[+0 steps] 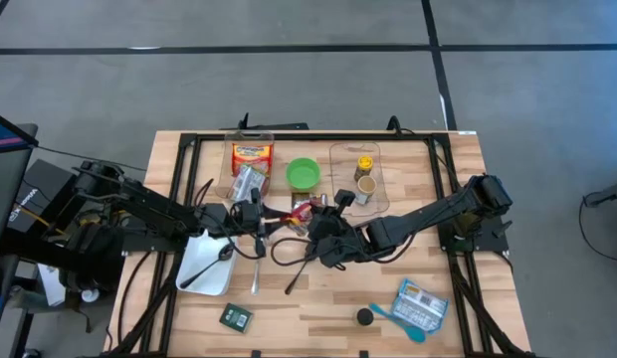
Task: Pick & Place Food Item
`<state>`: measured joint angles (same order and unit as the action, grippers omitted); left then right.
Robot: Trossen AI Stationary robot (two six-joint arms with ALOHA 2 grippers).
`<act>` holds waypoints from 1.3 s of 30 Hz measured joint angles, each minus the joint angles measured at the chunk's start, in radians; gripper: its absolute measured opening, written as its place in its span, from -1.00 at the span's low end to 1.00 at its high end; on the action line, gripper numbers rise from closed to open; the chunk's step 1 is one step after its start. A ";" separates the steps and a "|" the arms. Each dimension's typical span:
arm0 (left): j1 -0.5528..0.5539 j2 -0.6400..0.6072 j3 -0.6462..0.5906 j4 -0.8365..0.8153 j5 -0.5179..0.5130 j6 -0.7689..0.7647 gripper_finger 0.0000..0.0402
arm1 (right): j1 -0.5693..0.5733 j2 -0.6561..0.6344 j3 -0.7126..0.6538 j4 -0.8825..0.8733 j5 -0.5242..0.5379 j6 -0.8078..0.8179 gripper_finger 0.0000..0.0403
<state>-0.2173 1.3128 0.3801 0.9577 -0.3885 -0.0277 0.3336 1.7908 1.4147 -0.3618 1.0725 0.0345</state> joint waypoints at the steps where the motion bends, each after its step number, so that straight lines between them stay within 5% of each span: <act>1: 0.000 0.000 0.000 0.000 0.000 0.000 -0.73 | 0.000 0.000 0.000 0.000 0.000 0.000 -1.00; 9: 0.000 0.000 0.000 0.000 0.000 0.000 -0.98 | 0.000 0.000 0.000 0.000 0.000 0.000 -1.00; 29: 0.000 0.000 0.000 0.000 0.000 0.000 -1.00 | 0.000 0.000 0.000 -0.004 -0.002 -0.009 -1.00; 39: 0.000 0.000 0.000 -0.001 0.001 0.000 -1.00 | 0.000 0.000 0.000 -0.023 -0.002 -0.044 -0.68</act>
<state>-0.2176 1.3128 0.3798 0.9569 -0.3878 -0.0277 0.3332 1.7908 1.4147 -0.3847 1.0708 -0.0092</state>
